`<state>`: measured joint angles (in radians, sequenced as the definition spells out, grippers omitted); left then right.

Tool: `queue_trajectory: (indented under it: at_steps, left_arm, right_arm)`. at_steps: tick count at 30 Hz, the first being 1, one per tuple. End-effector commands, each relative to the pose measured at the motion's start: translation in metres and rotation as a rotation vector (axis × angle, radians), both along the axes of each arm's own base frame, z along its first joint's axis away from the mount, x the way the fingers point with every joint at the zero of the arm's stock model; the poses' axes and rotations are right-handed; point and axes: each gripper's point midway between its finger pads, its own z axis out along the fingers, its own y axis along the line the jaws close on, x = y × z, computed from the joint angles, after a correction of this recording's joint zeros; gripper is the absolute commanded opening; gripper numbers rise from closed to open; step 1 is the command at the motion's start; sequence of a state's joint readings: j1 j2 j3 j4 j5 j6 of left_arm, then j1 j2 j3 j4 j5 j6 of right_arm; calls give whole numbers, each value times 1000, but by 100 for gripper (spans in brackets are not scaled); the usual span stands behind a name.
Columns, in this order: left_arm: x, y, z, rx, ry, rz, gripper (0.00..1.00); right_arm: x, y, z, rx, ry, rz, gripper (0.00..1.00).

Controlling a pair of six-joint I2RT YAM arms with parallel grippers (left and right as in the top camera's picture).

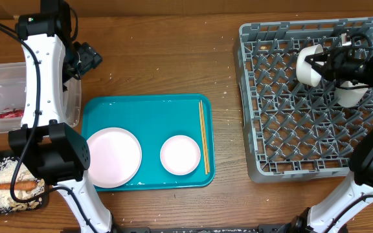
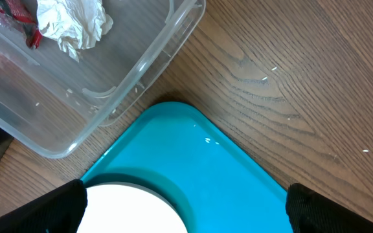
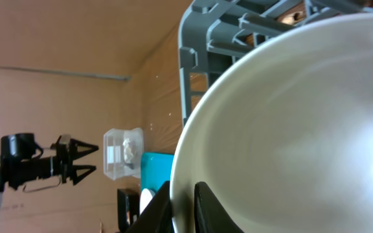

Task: Sort waste into correct bins and load items into the dishwasher
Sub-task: 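Carry the saucer to the rack and stand it upright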

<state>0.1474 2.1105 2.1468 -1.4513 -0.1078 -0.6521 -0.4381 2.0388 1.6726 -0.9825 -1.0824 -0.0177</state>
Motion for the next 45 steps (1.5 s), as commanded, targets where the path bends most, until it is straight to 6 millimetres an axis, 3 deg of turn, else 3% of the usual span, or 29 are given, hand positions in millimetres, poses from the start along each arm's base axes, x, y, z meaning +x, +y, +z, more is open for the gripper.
queue_trajectory:
  at_steps: [1,4,7,11,16,23,39,41,44,45]
  left_arm:
    - [1,-1,4,4,-11,3,100]
    - [1,-1,4,4,-11,3,100]
    - [1,-1,4,4,-11,3,100]
    - [1,-1,4,4,-11,3,100]
    - [1,-1,4,4,-11,3,100]
    - [1,-1,4,4,-11,3,100]
    - [1,-1,4,4,-11,3,100]
    - [1,-1,4,4,-11,3,100]
    - [1,-1,4,4,-11,3,100]
    - [1,-1,4,4,-11,3,100]
  right_arm:
    - [-2,-26,-12,-102,84,-95,12]
    - [-4,-41,-4,-100,87,-126,11]
    - [-6,-44,8,-44,68,-131,4]
    - [-7,-38,23,46,29,-108,4]
    - [-9,-20,61,246,-89,-26,4]
    - [-5,-10,29,101,7,-34,4]
    - [-6,-17,12,62,66,-61,4]
    - [-5,-13,25,129,17,-39,4]
    - [-2,-3,69,302,-169,47,4]
    - [-1,-3,74,316,-201,61,4]
